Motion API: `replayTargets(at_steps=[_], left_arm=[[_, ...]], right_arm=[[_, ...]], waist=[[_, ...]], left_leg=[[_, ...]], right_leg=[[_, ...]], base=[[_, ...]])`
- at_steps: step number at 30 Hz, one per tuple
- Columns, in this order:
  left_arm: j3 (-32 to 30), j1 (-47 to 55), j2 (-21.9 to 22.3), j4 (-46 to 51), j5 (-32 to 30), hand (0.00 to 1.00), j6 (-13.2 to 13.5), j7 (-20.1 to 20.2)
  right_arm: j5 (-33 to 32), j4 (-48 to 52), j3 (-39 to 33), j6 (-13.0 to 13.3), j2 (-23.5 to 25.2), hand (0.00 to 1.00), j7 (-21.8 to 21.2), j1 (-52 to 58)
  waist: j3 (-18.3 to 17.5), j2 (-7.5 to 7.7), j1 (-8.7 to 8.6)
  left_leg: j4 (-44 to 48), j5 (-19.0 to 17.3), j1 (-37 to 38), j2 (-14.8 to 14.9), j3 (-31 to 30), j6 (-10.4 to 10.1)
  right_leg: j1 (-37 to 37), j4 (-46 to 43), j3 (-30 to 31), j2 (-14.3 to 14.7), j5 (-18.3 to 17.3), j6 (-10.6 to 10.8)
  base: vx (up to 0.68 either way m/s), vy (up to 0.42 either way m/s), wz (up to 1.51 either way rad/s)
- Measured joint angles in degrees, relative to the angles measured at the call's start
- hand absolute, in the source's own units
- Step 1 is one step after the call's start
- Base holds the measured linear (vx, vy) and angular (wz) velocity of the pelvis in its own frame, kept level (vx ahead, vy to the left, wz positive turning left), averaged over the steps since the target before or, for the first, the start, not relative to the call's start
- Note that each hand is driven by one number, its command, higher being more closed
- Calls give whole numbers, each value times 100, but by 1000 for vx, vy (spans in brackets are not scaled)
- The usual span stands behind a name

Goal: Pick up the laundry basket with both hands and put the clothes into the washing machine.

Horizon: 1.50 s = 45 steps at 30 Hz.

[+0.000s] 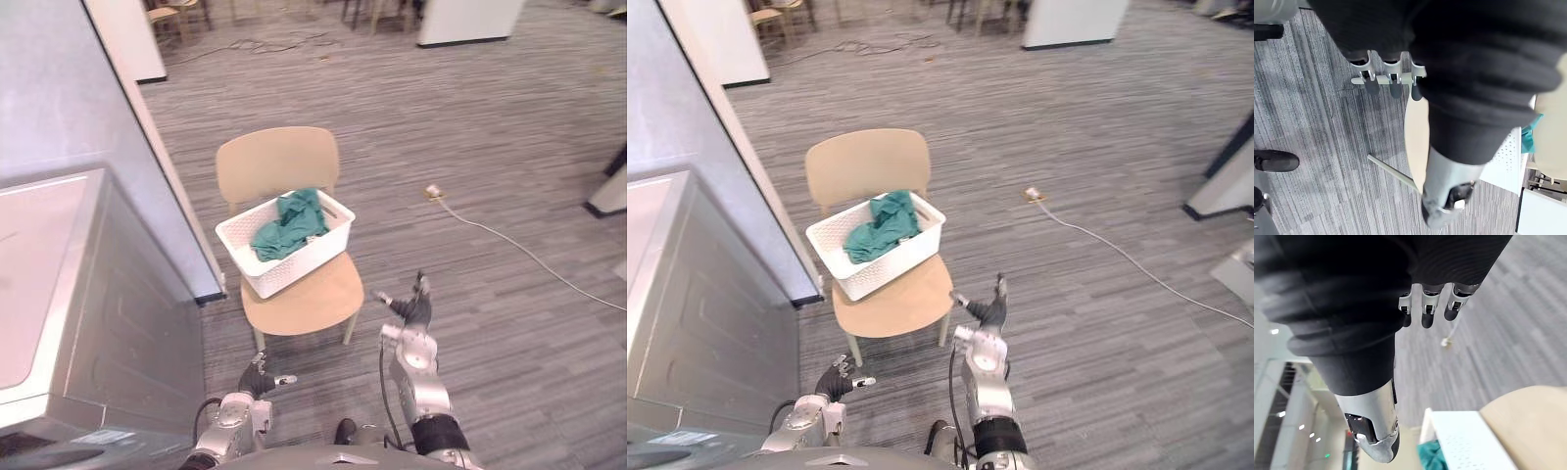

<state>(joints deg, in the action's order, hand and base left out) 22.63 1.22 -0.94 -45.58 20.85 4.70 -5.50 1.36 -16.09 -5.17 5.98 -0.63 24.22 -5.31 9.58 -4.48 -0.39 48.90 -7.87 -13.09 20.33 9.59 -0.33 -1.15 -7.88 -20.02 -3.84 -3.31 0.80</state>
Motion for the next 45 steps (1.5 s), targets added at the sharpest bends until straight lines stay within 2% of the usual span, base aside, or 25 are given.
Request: replayTargets(at_steps=[1,2,3,4,5,6,7,8,10,11,13,16,17,19,20,21,22,23,25,28,30,32,35,40,45], left_arm=[[3,-21,20,2,-139,0,-2,2],[5,-39,31,4,-181,0,-2,2],[7,-59,54,12,-221,0,-2,0],[17,-67,125,12,-251,0,-8,-15],[64,-66,149,-20,-260,0,-28,-23],[75,-30,100,-12,-267,0,-39,-24],[143,-26,44,-18,-286,0,-71,-19],[233,-57,3,-22,-292,0,-116,-9],[238,-59,-35,-15,-299,0,-124,25],[189,-53,-85,-11,-324,0,-126,31],[-10,-55,-151,3,-366,0,-125,46],[-138,-85,-237,5,-362,0,-126,98],[-252,-61,-241,2,-362,0,-126,100],[-436,36,-260,4,-356,0,-123,113],[-495,105,-345,9,-344,0,-120,150],[-527,127,-422,13,-327,0,-119,185],[-680,149,-434,-37,-278,0,-154,217],[-697,286,-403,107,-168,0,-156,245],[-707,425,-334,240,-60,0,-156,295],[-775,437,-297,517,178,0,-149,357],[-900,318,-297,676,293,0,-124,376],[-911,128,-334,676,394,0,-110,367],[-908,-369,-339,725,552,0,-71,316],[-922,-527,-359,1067,840,0,92,223],[-916,-1004,-328,1026,1077,0,172,202]], right_arm=[[78,44,-134,-6,-32,0,22,-115],[81,66,-219,-9,-56,0,21,-142],[82,95,-330,-18,-113,0,21,-189],[84,130,-521,-27,-255,0,18,-248],[91,126,-629,-96,-263,0,17,-282],[108,158,-652,-144,-229,0,17,-247],[138,172,-743,-182,-204,0,15,-240],[151,172,-863,-277,-227,0,8,-246],[353,165,-1056,-411,-238,0,0,-252],[414,164,-1066,-494,-269,0,-26,-268],[656,160,-1042,-580,-416,0,-113,-325],[1096,159,-1067,-757,-819,0,-420,-451],[1246,158,-1079,-811,-969,0,-509,-454],[1273,127,-1090,-925,-1064,0,-643,-448],[1377,68,-1087,-993,-1100,0,-738,-449],[1475,-10,-1081,-1012,-1105,0,-798,-453],[1537,-263,-1075,-1026,-1251,0,-932,-481],[1563,-387,-1076,-1096,-1405,0,-1043,-479],[1660,-410,-1058,-1134,-1605,0,-1167,-527],[1702,-563,-824,-1120,-2022,0,-1258,-1045],[1704,-576,-553,-1111,-2176,0,-1313,-1495],[1713,-781,-224,-1011,-2234,0,-1331,-2018],[1721,-1146,250,-969,-2222,0,-1387,-2736],[1933,-1912,771,-950,-2275,0,-1440,-3606],[1985,-3085,1435,-927,-2719,0,-1564,-4905]], waist=[[3,42,-21],[-1,65,-20],[-19,77,-13],[-61,-24,36],[-73,-10,157],[-103,126,157],[-112,308,77],[-143,403,13],[-145,467,0],[-154,473,2],[-181,483,50],[-203,484,61],[-205,487,73],[-239,544,110],[-331,724,130],[-378,876,155],[-428,824,210],[-465,714,285],[-431,609,381],[-113,518,361],[204,484,403],[509,569,417],[1117,586,556],[1415,579,635],[1566,502,665]], left_leg=[[-781,-239,-6,-300,453,-5],[-1239,-252,-8,-496,557,-17],[-2062,-179,1,-790,680,-71],[-3038,235,102,-1042,781,-45],[-3081,489,157,-1189,687,102],[-3058,402,194,-1291,712,119],[-2949,197,246,-1477,653,173],[-2911,80,299,-1618,603,269],[-2948,9,546,-1771,483,376],[-3019,-11,700,-1786,407,408],[-3173,-11,856,-1787,274,407],[-3236,-44,866,-1753,78,344],[-3179,-74,875,-1710,1,278],[-3123,-84,926,-1646,-106,74],[-3071,-177,878,-1654,-199,-102],[-2962,-243,765,-1674,-240,-198],[-2633,-429,530,-1454,-427,-394],[-2543,-444,340,-1185,-583,-485],[-2677,-297,220,-952,-750,-630],[-2830,-35,-69,-792,-1074,-794],[-2973,143,-255,-763,-1149,-819],[-3114,361,-475,-769,-1175,-863],[-3091,593,-1011,-862,-1354,-871],[-3091,714,-1429,-994,-1379,-827],[-3135,852,-1826,-1080,-1358,-750]], right_leg=[[-159,150,-192,-159,1,35],[-200,177,-313,-240,2,72],[-236,220,-454,-345,10,171],[-239,193,-533,-358,-42,333],[-212,-116,-435,-455,-231,539],[-180,-281,-404,-583,-300,621],[-136,-781,-368,-846,-485,755],[52,-1436,-197,-1093,-532,788],[282,-2309,-10,-1348,-436,705],[328,-2555,40,-1395,-656,649],[407,-2438,-48,-1359,-901,601],[626,-1689,47,-1359,-920,625],[712,-1371,273,-1349,-838,599],[697,-870,547,-1274,-414,650],[694,-649,561,-1294,177,695],[688,-568,550,-1309,441,689],[656,-536,338,-1152,270,861],[637,-379,149,-852,227,769],[613,-184,-57,-575,311,643],[760,-146,-380,-362,362,409],[970,-169,-452,-319,400,338],[1297,-255,-476,-328,474,253],[1839,-541,-587,-441,507,204],[2278,-666,-591,-596,566,190],[2571,-367,-588,-609,866,198]], base=[[185,67,93],[226,121,98],[203,153,68],[260,197,36],[242,160,9],[270,130,12],[294,136,50],[302,152,57],[319,135,46],[300,76,38],[221,5,28],[141,-68,36],[65,-158,26],[48,-214,35],[21,-244,38],[-15,-390,50],[-33,-441,44],[-32,-365,38],[-7,-249,30],[-64,-225,36],[-116,-94,17],[-103,-48,8],[-114,-4,24],[-46,35,10],[-40,30,1]])
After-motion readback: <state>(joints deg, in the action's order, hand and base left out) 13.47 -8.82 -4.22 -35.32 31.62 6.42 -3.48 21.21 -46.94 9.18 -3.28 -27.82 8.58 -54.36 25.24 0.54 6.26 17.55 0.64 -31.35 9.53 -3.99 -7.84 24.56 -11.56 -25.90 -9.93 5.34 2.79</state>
